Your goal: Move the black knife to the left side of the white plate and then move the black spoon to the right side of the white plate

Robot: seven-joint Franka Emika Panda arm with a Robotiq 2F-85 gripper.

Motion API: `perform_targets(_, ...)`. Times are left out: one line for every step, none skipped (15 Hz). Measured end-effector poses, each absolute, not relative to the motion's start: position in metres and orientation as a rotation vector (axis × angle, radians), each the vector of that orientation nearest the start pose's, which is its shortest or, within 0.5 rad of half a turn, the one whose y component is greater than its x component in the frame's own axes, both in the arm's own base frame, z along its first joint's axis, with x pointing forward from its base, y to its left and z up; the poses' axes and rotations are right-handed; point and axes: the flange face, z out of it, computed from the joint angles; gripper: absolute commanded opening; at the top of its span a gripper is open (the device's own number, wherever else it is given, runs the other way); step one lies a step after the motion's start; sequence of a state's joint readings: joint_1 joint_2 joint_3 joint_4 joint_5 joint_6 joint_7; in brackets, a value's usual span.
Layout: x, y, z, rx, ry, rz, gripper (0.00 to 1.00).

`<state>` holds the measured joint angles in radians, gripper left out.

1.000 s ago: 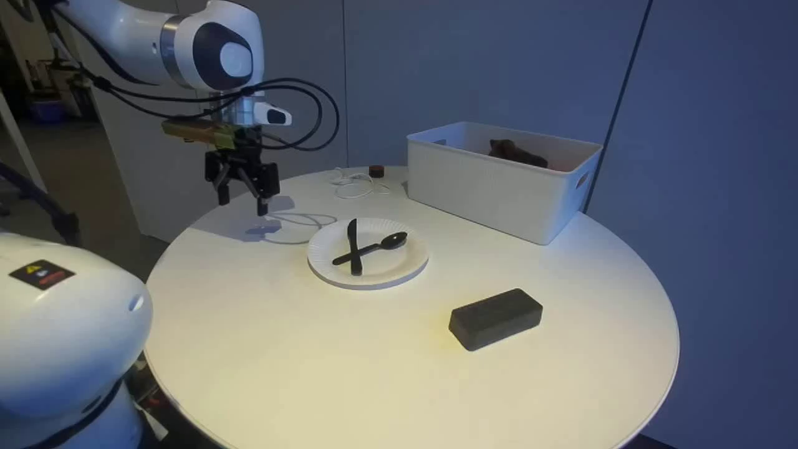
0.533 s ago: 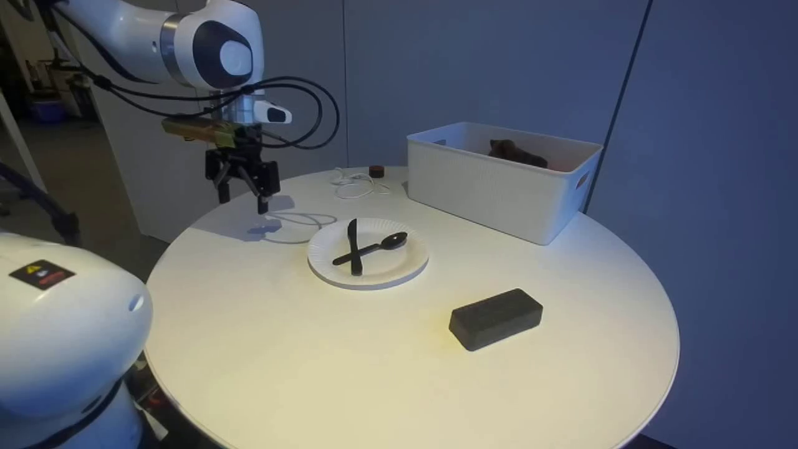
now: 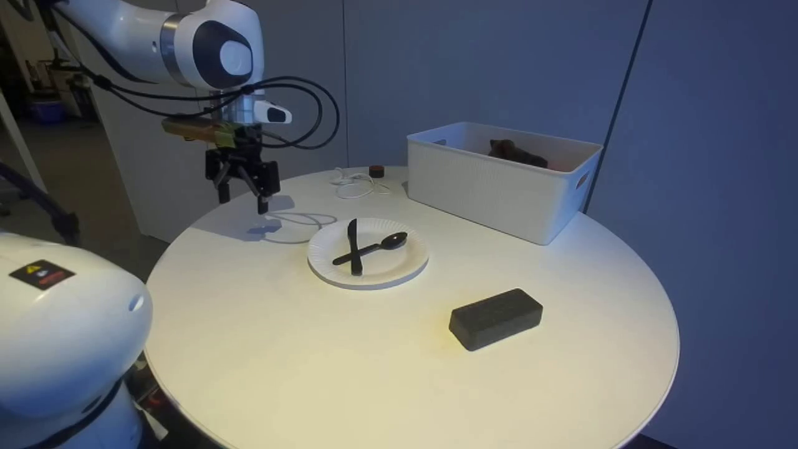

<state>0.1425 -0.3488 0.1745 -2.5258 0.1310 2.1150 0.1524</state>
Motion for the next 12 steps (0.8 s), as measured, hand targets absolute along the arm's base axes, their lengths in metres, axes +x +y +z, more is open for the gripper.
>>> perform_targets(0.391, 0.134, 0.392, -3.103, -0.125, 0.118, 1.00)
perform_targets(0.391, 0.133, 0.391, -3.103, -0.124, 0.123, 1.00)
perform_targets(0.391, 0.131, 0.392, -3.106, -0.120, 0.125, 1.00)
perform_targets(0.392, 0.126, 0.395, -3.111, -0.109, 0.118, 1.00)
perform_targets(0.392, 0.118, 0.400, -3.123, -0.092, 0.102, 1.00)
perform_targets(0.392, 0.106, 0.408, -3.142, -0.068, 0.079, 1.00)
perform_targets(0.392, 0.092, 0.417, -3.168, -0.044, 0.050, 1.00)
perform_targets(0.389, 0.077, 0.428, -3.194, -0.023, 0.023, 1.00)
perform_targets(0.386, 0.061, 0.438, -3.215, -0.020, 0.002, 1.00)
perform_targets(0.383, 0.047, 0.446, -3.228, -0.039, -0.002, 1.00)
perform_targets(0.379, 0.033, 0.452, -3.236, -0.069, 0.009, 1.00)
perform_targets(0.377, 0.020, 0.455, -3.240, -0.113, 0.026, 1.00)
